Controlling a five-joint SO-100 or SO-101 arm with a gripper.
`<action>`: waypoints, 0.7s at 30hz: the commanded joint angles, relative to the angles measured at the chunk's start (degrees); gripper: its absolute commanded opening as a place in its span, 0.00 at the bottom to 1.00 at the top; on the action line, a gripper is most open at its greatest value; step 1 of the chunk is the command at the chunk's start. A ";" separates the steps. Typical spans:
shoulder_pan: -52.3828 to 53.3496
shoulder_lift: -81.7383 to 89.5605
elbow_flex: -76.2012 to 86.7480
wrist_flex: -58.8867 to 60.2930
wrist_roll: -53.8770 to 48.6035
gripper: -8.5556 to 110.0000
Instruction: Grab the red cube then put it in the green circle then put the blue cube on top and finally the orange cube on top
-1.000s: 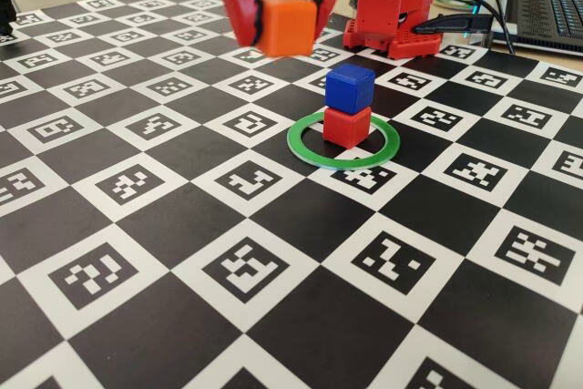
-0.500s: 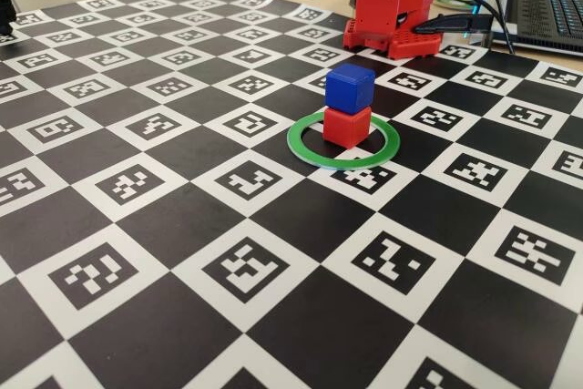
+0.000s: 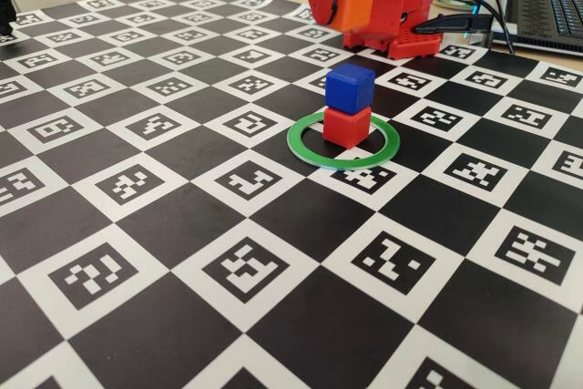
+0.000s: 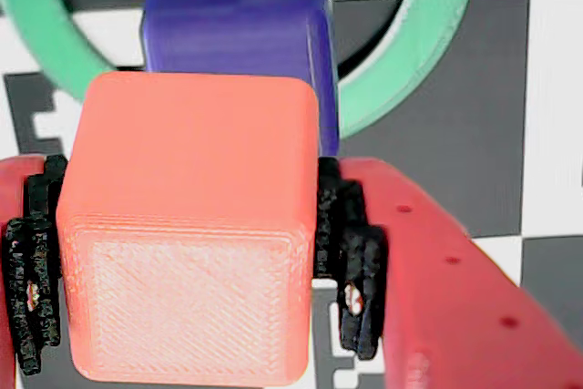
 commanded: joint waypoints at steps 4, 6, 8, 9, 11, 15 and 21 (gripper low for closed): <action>-0.62 5.62 2.29 -3.43 -0.26 0.10; -0.79 5.62 3.08 -4.31 -0.44 0.10; -1.05 5.62 3.69 -5.01 -0.44 0.10; -1.23 5.62 3.87 -5.27 -0.35 0.10; -1.58 5.71 4.39 -5.62 -0.18 0.10; -2.37 5.71 5.19 -6.15 0.18 0.10; -2.99 5.71 6.77 -8.00 0.62 0.10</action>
